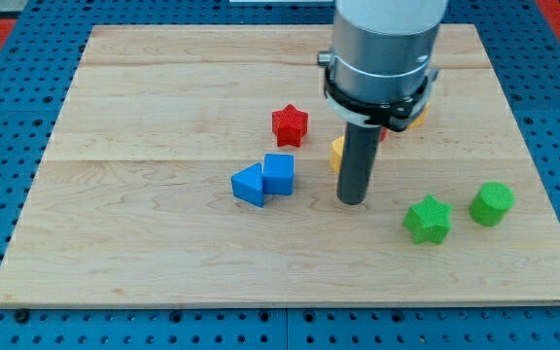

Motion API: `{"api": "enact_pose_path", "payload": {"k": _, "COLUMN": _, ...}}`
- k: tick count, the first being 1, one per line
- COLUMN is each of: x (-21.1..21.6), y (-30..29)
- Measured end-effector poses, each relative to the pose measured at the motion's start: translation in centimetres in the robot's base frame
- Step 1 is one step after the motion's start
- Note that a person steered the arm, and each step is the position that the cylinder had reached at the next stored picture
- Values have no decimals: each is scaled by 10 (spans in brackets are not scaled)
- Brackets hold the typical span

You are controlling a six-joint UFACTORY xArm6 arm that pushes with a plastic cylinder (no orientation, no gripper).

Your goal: Slide the yellow heart to up a bit

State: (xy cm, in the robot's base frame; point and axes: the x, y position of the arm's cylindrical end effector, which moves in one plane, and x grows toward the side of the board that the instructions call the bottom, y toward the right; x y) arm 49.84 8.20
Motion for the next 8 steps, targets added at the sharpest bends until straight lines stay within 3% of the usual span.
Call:
{"api": "enact_pose_path", "payload": {"k": 3, "x": -88, "y": -3}}
{"api": "enact_pose_path", "payload": {"k": 4, "x": -83, "y": 16}}
{"api": "enact_pose_path", "payload": {"k": 6, "x": -21, "y": 13}}
{"api": "enact_pose_path", "payload": {"k": 8, "x": -22, "y": -58}}
